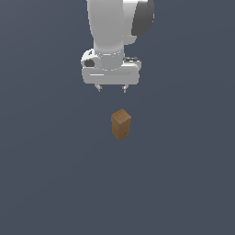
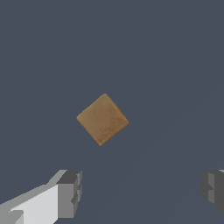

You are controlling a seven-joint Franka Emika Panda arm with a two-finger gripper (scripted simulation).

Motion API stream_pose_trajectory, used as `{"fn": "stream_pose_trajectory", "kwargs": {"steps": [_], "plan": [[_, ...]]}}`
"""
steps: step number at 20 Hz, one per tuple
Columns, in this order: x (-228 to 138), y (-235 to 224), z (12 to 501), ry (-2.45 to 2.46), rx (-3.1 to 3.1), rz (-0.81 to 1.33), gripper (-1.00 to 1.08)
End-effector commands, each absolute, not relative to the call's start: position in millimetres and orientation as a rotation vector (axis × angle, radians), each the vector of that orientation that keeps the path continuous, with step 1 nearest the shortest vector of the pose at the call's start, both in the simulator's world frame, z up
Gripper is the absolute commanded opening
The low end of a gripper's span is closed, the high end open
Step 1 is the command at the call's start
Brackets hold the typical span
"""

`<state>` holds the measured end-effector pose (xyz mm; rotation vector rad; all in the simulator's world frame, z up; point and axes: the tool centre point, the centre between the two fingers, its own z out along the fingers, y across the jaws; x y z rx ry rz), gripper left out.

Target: Pick up the object and move it to a goal position.

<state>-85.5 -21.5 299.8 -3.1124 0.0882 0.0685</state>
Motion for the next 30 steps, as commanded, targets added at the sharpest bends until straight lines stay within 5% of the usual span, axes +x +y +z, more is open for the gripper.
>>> {"fn": "stream_pose_trajectory", "kwargs": {"steps": [1, 30], "plan": [[-85, -21, 298, 0.068, -3.113, 0.068, 1.0], [-59, 13, 202, -0.884, -3.013, 0.006, 1.0]]}}
